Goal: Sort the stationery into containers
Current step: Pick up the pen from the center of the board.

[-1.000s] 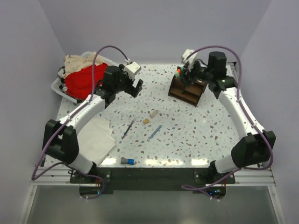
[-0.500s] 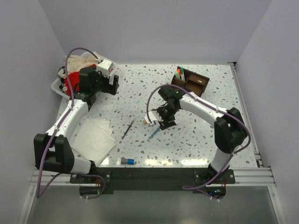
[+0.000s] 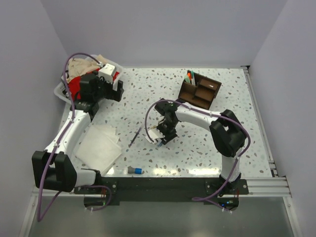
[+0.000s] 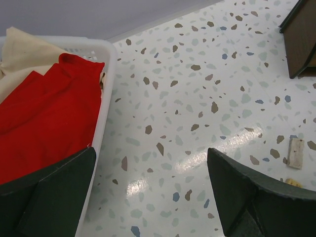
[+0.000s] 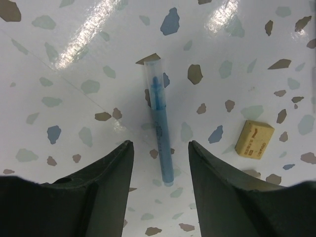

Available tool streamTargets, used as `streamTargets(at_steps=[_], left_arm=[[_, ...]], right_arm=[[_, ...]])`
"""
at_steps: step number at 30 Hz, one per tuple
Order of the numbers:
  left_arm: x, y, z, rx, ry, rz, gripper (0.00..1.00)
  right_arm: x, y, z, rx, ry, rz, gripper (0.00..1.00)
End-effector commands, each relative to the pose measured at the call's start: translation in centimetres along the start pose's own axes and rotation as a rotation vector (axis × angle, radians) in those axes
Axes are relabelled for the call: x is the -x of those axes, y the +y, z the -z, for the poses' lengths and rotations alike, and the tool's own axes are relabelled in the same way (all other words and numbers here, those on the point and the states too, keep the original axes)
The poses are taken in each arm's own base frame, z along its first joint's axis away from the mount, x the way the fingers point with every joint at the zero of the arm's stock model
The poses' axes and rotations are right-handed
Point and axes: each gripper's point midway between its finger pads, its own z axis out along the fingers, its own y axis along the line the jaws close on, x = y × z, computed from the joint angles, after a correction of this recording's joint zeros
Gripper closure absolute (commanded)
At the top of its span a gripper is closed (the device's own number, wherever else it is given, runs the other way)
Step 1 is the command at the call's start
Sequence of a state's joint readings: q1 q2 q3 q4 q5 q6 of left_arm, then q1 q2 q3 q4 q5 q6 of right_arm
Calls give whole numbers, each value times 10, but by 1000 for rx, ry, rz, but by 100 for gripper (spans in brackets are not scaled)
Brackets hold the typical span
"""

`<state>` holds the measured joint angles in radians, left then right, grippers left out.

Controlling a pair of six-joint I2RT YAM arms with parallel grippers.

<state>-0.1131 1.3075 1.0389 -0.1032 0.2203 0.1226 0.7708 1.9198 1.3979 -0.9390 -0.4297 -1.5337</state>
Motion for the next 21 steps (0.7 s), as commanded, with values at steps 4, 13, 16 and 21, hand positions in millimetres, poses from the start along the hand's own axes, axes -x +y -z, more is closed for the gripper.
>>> streamTargets(at_steps=[4,13,16,21], left_arm=[[8,0,6,0,-30,19,0],[11,1,4,1,-37,22,0],[11,1,3,1,-39,23,0],[9,0,3,0,-37,29,0]], right_arm=[[4,-22,-9,-74,38,26,52],[3,-15,-19,-64,56,13,56],[1,-13,-19,-64,66,8,56],[-5,-8,-28,-61,87,6,60]])
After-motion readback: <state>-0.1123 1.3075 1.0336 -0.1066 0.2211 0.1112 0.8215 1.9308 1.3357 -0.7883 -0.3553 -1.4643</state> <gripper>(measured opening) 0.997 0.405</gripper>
